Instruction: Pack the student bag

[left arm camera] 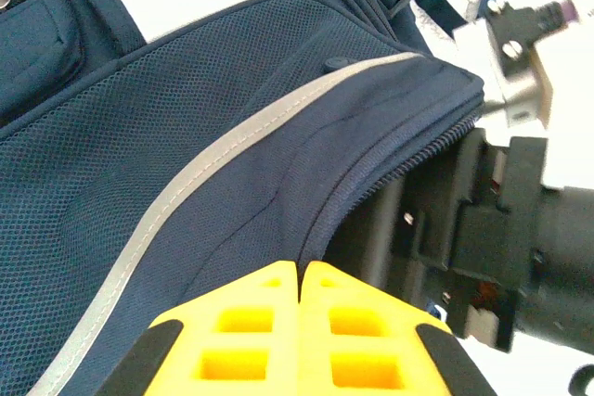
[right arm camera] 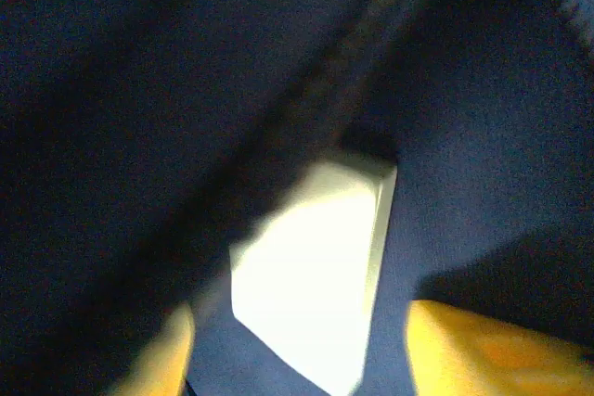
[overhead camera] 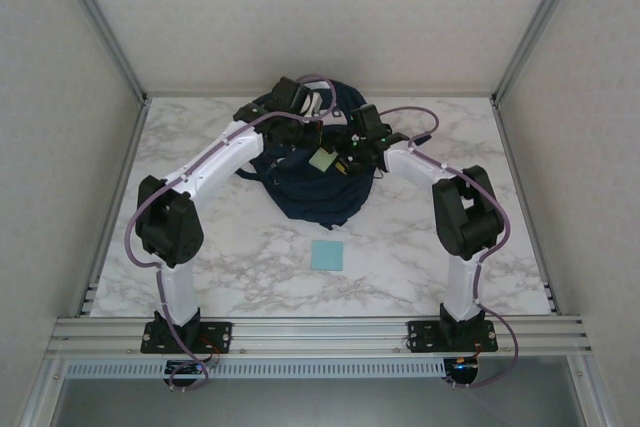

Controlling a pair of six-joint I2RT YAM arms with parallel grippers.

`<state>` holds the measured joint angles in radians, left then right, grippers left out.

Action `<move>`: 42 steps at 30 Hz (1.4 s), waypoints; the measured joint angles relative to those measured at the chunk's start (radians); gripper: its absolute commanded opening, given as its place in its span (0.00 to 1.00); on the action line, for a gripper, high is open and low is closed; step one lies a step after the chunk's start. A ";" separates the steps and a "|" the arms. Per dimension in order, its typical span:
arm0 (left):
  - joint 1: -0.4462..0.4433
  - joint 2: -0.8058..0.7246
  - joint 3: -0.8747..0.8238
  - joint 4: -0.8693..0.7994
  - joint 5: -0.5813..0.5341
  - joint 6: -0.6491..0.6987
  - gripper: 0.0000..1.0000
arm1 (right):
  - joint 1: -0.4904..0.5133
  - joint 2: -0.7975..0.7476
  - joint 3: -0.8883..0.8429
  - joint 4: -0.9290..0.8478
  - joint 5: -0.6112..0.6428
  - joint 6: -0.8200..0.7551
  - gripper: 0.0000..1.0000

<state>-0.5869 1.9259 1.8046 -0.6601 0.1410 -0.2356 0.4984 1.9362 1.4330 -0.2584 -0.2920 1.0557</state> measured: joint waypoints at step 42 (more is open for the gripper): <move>0.212 -0.381 -0.408 0.076 -0.011 -0.241 1.00 | 0.363 -0.134 -0.305 -0.252 0.051 -0.893 0.98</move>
<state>-0.3744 1.5452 1.3968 -0.5846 0.1295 -0.4763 0.8612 1.8027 1.1282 -0.5106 -0.2409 0.1631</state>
